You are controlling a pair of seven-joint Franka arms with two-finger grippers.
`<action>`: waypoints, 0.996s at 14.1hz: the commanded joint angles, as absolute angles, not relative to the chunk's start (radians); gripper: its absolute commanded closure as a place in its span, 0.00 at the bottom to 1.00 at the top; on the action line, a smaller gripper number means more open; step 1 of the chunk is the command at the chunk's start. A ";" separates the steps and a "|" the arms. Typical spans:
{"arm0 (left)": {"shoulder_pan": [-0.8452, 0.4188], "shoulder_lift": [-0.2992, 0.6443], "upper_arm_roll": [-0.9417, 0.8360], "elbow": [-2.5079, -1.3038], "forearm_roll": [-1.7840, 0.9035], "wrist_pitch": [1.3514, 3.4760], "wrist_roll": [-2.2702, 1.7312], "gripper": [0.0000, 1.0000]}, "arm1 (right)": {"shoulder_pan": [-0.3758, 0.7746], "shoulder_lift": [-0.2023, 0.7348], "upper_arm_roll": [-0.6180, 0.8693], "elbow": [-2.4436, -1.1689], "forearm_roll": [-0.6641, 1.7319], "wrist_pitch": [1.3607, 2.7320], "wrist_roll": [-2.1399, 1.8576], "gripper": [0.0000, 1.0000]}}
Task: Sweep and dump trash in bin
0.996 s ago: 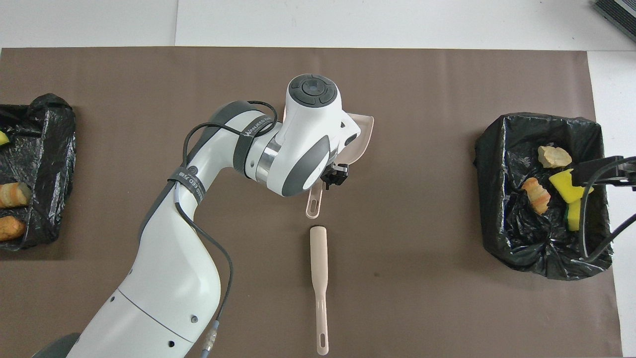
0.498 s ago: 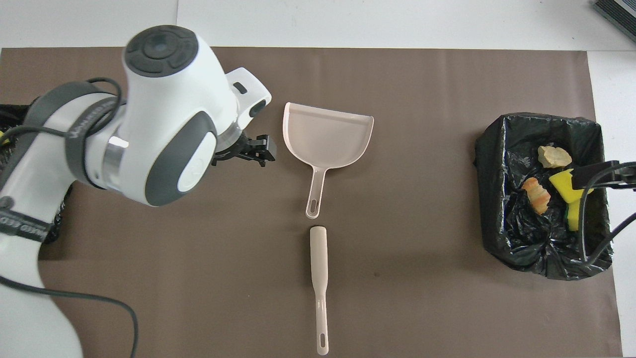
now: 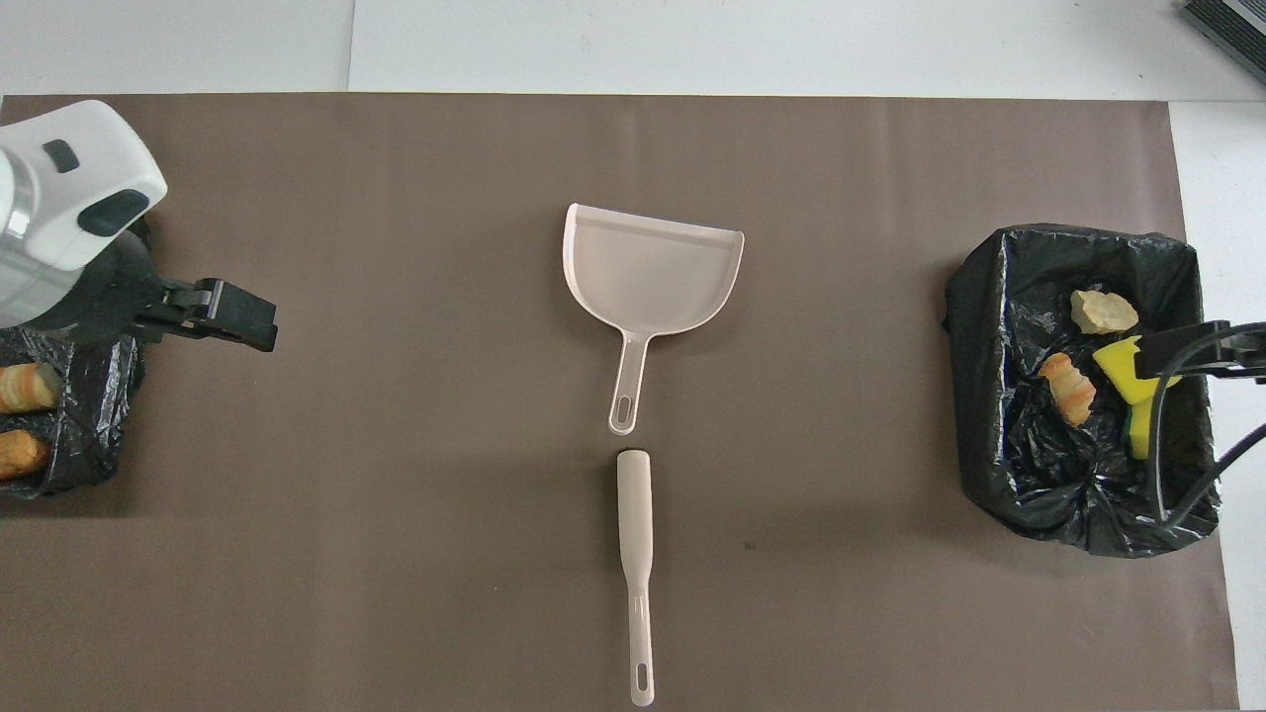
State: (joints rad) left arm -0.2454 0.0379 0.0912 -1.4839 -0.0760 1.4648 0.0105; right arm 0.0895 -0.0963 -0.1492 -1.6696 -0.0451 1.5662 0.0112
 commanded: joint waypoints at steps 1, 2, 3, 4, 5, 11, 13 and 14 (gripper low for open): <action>-0.206 -0.029 0.083 -1.525 0.004 1.439 0.112 0.00 | 0.086 -0.120 -0.147 -1.698 -0.023 1.582 0.028 0.00; -0.195 -0.025 0.086 -1.513 0.008 1.436 0.145 0.00 | 0.086 -0.120 -0.147 -1.700 -0.023 1.582 0.028 0.00; -0.184 -0.017 0.086 -1.499 0.006 1.425 0.147 0.00 | 0.086 -0.120 -0.147 -1.700 -0.023 1.582 0.029 0.00; -0.183 -0.014 0.086 -1.488 0.005 1.402 0.144 0.00 | 0.086 -0.120 -0.147 -1.700 -0.023 1.583 0.029 0.00; -0.180 -0.014 0.086 -1.486 0.006 1.396 0.144 0.00 | 0.087 -0.120 -0.147 -1.700 -0.023 1.585 0.029 0.00; -0.140 -0.028 0.086 -1.529 0.008 1.408 0.149 0.00 | 0.087 -0.120 -0.147 -1.698 -0.025 1.583 0.029 0.00; -0.138 -0.028 0.086 -1.531 0.006 1.414 0.150 0.00 | 0.087 -0.120 -0.147 -1.700 -0.025 1.585 0.029 0.00; -0.138 -0.028 0.086 -1.531 0.006 1.414 0.150 0.00 | 0.087 -0.120 -0.147 -1.700 -0.025 1.585 0.029 0.00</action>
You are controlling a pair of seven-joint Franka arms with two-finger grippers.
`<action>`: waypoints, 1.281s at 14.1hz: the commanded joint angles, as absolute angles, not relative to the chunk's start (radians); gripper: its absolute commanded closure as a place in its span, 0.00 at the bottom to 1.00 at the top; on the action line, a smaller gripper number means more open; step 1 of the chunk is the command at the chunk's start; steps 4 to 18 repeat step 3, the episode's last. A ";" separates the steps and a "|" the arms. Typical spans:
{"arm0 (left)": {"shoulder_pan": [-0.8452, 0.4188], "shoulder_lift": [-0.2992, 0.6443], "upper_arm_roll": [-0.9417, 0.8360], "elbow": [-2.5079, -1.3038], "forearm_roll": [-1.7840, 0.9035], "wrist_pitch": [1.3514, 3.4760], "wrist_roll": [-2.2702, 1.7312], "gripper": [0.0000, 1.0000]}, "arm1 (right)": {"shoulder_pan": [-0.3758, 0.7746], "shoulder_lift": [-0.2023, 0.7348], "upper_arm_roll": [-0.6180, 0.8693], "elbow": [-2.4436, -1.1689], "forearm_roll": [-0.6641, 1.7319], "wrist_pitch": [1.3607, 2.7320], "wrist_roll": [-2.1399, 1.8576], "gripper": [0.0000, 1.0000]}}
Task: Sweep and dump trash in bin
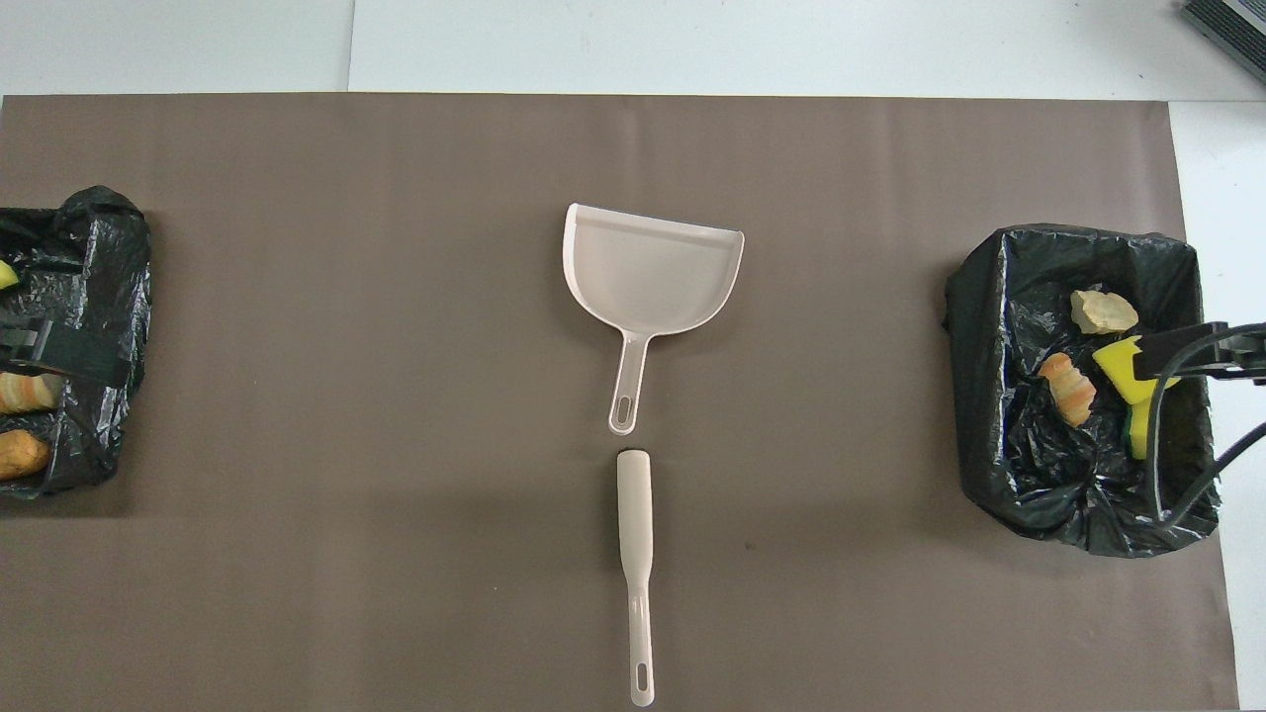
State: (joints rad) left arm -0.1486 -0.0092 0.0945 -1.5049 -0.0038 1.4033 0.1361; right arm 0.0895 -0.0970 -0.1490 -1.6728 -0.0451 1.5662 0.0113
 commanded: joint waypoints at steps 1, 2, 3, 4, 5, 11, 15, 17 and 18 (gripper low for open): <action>-0.138 -0.028 0.086 -1.531 0.006 1.414 0.150 0.00 | 0.087 -0.120 -0.147 -1.700 -0.025 1.583 0.029 0.00; -0.138 -0.028 0.086 -1.531 0.006 1.416 0.150 0.00 | 0.087 -0.120 -0.147 -1.700 -0.025 1.583 0.029 0.00; -0.140 -0.028 0.086 -1.531 0.008 1.417 0.150 0.00 | 0.087 -0.120 -0.147 -1.700 -0.025 1.583 0.029 0.00; -0.140 -0.028 0.086 -1.531 0.008 1.417 0.150 0.00 | 0.087 -0.120 -0.147 -1.700 -0.025 1.583 0.029 0.00; -0.140 -0.028 0.086 -1.531 0.008 1.417 0.150 0.00 | 0.087 -0.120 -0.147 -1.700 -0.025 1.583 0.029 0.00; -0.140 -0.028 0.086 -1.531 0.008 1.417 0.150 0.00 | 0.087 -0.120 -0.147 -1.700 -0.025 1.583 0.029 0.00; -0.140 -0.028 0.086 -1.531 0.008 1.417 0.150 0.00 | 0.087 -0.120 -0.147 -1.700 -0.025 1.583 0.029 0.00; -0.140 -0.028 0.086 -1.531 0.008 1.417 0.150 0.00 | 0.087 -0.120 -0.147 -1.700 -0.025 1.583 0.029 0.00; -0.140 -0.028 0.086 -1.531 0.008 1.417 0.150 0.00 | 0.087 -0.120 -0.147 -1.700 -0.025 1.583 0.029 0.00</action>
